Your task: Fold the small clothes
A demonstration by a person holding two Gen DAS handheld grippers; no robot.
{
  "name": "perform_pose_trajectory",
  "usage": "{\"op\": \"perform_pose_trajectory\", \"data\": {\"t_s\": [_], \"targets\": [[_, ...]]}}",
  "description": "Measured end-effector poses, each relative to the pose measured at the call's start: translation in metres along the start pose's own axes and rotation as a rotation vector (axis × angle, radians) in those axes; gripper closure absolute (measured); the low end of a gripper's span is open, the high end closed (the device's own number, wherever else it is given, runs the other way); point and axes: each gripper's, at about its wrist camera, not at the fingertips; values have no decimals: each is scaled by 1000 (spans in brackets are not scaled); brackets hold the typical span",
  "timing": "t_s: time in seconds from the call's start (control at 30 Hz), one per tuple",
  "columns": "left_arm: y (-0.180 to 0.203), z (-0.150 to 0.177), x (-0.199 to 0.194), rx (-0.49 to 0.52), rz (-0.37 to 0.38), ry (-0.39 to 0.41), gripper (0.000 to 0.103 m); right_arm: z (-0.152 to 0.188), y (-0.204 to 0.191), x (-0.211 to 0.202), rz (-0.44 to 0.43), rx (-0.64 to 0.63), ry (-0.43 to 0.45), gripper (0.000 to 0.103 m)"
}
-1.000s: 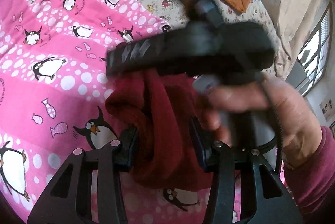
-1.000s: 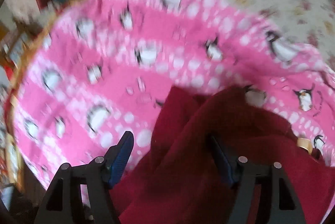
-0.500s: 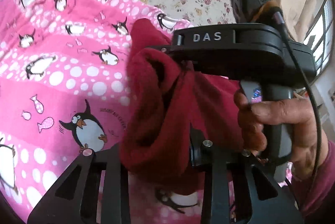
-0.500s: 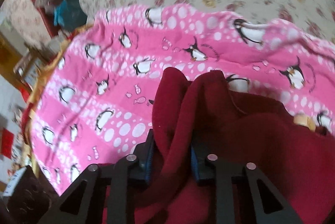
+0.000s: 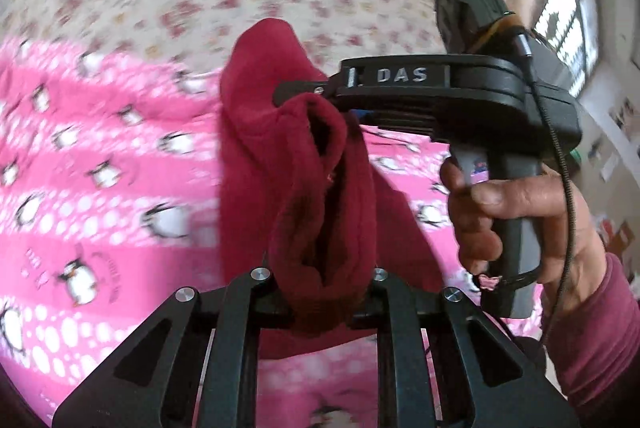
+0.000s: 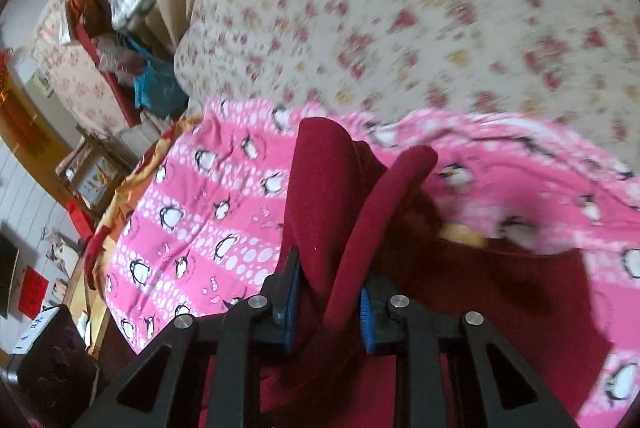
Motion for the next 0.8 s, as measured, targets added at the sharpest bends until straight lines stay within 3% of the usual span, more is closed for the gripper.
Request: {"op": "perform_pose_trajectory", "data": {"t_s": [0.3,0.6,0.63,0.7,0.73,0.8], "targets": [[66,-1,65,78,56,-101,89,24,95,-57,44,158,71,81],[88,25,109,135,18,-200,86,67,177,-40,65,344,27,80],[87,25,106,138,30,-206,76,68,181,-40,73,359,27,78],[89,27,94,152,105,-221,44,69,184,-52,124,378,65,56],[88,29,85,155,149,-218,40,69,182,-64,171,377,106,53],[84,34,64,174,176,-206,39,68,177,-82,178,373,146,53]]}}
Point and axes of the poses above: each gripper's, at about its wrist camera, not at the fingertips, and x roughly the way its jaws point, y to its right, z to its underside, and after that the axes turned 3 degrees about x, right-handed
